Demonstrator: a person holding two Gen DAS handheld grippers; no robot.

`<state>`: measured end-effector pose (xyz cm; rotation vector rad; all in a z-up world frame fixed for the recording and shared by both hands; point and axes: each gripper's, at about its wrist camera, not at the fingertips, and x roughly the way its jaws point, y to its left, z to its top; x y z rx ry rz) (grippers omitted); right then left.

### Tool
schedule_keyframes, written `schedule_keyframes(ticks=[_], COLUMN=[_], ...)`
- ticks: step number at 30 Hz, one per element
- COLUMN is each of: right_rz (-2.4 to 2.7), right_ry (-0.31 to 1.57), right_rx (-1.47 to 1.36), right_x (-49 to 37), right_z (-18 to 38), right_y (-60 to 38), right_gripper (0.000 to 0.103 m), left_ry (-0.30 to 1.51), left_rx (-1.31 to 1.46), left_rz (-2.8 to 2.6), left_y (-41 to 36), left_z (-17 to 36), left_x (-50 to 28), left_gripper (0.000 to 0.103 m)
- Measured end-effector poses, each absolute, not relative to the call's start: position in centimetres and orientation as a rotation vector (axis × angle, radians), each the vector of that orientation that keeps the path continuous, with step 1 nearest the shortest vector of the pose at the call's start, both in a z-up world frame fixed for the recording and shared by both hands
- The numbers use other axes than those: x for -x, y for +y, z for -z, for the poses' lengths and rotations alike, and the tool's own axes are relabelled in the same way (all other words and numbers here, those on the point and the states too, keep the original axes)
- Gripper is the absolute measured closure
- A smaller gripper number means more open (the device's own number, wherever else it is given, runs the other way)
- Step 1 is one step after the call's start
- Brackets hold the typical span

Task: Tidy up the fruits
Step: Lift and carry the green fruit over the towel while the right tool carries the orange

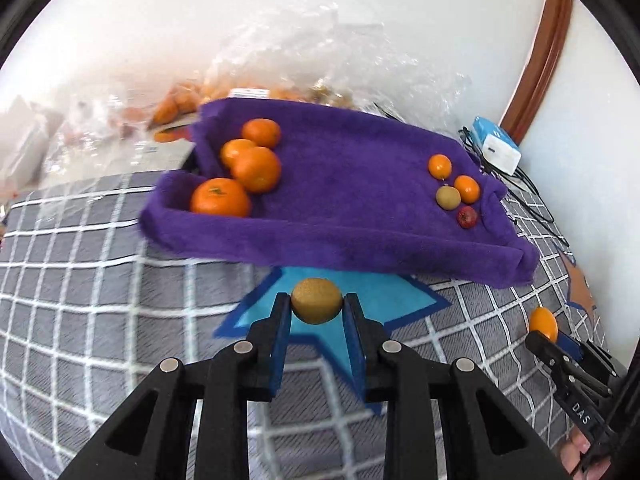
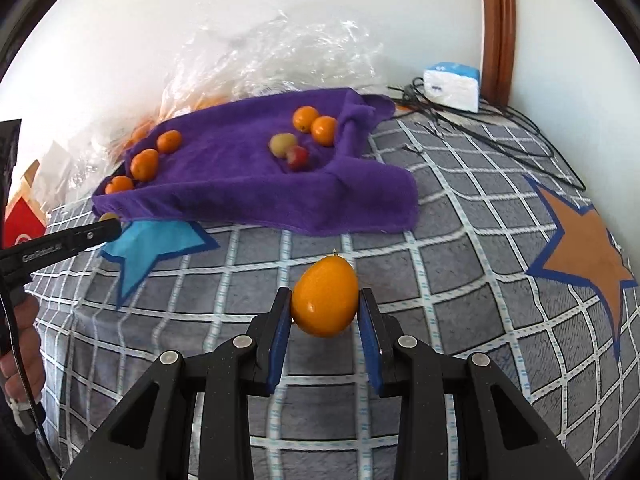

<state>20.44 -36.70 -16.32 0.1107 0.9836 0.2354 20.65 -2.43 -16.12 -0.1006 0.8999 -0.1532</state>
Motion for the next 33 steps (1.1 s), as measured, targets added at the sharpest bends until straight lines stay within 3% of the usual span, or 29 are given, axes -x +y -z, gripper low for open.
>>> schedule_keyframes(ticks=[33], right_rz=[-0.195], right_ry=[0.828], right_rx=[-0.088], right_x=[-19.0], right_z=[8.5], right_y=[-35.4], right_gripper=[0.070], left_ry=[0.766], left_rx=[0.153], left_rz=[0.140], left_y=[1.6], left_z=[10.5], left_x=[-15.5], left_gripper=[0.078])
